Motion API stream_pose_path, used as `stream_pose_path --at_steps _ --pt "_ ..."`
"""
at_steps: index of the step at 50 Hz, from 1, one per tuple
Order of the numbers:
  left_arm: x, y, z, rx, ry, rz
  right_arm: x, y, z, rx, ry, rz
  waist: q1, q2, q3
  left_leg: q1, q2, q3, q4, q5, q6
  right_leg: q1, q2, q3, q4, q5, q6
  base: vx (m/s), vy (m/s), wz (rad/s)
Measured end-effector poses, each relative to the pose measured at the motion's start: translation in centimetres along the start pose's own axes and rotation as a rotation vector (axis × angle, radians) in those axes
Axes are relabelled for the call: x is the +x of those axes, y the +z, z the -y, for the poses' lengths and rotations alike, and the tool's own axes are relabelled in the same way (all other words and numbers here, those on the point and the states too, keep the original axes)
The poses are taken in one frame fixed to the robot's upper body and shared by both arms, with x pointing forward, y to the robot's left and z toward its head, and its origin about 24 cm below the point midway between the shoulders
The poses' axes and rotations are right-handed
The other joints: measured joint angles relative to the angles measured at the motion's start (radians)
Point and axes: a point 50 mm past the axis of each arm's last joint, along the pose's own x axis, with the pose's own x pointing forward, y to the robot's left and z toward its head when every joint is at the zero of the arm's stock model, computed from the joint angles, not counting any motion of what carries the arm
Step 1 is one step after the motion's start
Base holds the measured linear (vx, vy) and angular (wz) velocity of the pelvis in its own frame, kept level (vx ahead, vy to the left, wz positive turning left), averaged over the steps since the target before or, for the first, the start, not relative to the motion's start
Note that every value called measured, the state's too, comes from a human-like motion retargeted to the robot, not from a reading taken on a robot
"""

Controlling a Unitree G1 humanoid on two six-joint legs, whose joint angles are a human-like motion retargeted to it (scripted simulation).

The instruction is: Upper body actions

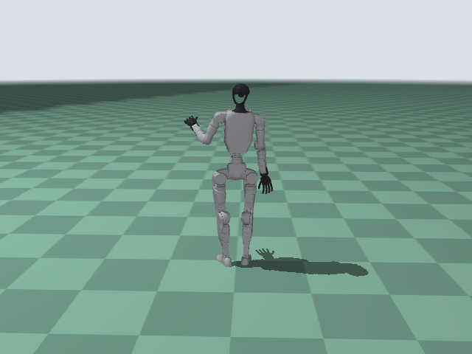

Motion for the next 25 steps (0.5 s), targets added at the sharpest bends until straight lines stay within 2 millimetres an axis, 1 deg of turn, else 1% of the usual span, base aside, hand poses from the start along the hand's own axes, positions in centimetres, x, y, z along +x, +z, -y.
stream_pose_path --at_steps 2,5,10,12,13,15,18,20,22,23,25 --pt "0.1 1.2 -1.5 -0.038 0.148 0.096 0.0 -0.1 -0.1 0.006 0.006 -0.002 0.005 -0.001 -0.002 -0.001 0.000 0.001 0.000 0.000 0.000 0.000 0.001 0.002 -0.001 -0.001 -0.001 0.00 0.00 0.00" --pt "0.0 2.2 -3.1 -0.060 0.319 0.160 0.0 -0.1 -0.2 0.009 0.010 -0.002 0.005 -0.002 -0.005 0.001 -0.002 0.000 0.000 -0.001 0.000 0.003 0.003 0.001 -0.002 -0.003 -0.003 0.00 0.00 0.00" --pt "-0.1 2.7 -6.2 0.059 0.623 0.222 0.0 -0.1 -0.3 0.004 0.016 -0.001 0.003 -0.002 -0.010 0.000 -0.002 -0.003 0.001 -0.001 0.000 0.003 0.001 -0.001 -0.001 -0.003 -0.002 0.00 0.00 0.00" --pt "0.2 2.1 -6.7 0.062 0.682 0.173 0.0 -0.1 -0.4 -0.001 0.018 -0.001 0.002 -0.003 -0.012 0.000 -0.002 -0.005 0.001 0.000 0.000 0.003 0.001 -0.003 -0.001 -0.003 -0.001 0.00 0.00 0.00" --pt "0.4 1.6 -6.7 0.039 0.692 0.130 0.0 -0.1 -0.4 -0.004 0.019 -0.001 0.001 -0.003 -0.013 0.000 -0.002 -0.005 0.001 0.000 0.000 0.003 0.001 -0.003 -0.001 -0.003 -0.002 0.00 0.00 0.00" --pt "1.3 -0.3 -6.0 -0.104 0.679 -0.043 0.0 -0.1 -0.4 -0.011 0.021 -0.002 0.000 -0.001 -0.017 -0.001 -0.003 -0.007 0.001 0.001 0.000 0.003 0.001 -0.005 -0.001 -0.003 -0.003 0.00 0.00 0.00" --pt "2.5 -3.4 -3.6 -0.307 0.581 -0.308 0.0 -0.2 -0.4 -0.014 0.026 -0.003 -0.001 0.001 -0.025 -0.001 -0.004 -0.008 0.001 0.001 0.000 0.005 0.005 -0.007 -0.003 -0.003 -0.007 0.00 0.00 0.00" --pt "2.7 -5.5 -2.7 -0.327 0.530 -0.442 0.0 -0.2 -0.3 -0.013 0.027 -0.003 -0.002 0.003 -0.028 -0.001 -0.005 -0.009 0.002 0.001 0.001 0.005 0.007 -0.008 -0.004 -0.004 -0.009 0.00 0.00 0.00" --pt "2.4 -6.5 -2.8 -0.272 0.539 -0.495 0.0 -0.2 -0.3 -0.013 0.027 -0.001 -0.007 0.003 -0.028 0.000 -0.006 -0.009 0.001 0.001 0.001 0.006 0.008 -0.008 -0.004 -0.004 -0.009 0.00 0.00 0.00" --pt "2.3 -6.5 -3.0 -0.241 0.542 -0.485 0.0 -0.1 -0.2 -0.014 0.025 0.001 -0.009 0.004 -0.027 0.000 -0.005 -0.010 0.000 0.001 0.001 0.005 0.008 -0.008 -0.004 -0.004 -0.009 0.00 0.00 0.00" --pt "2.2 -5.9 -3.4 -0.190 0.553 -0.433 0.0 -0.1 -0.1 -0.014 0.022 0.002 -0.012 0.006 -0.025 0.001 -0.003 -0.008 0.000 0.000 0.002 0.003 0.008 -0.007 -0.002 -0.003 -0.008 0.00 0.00 0.00"
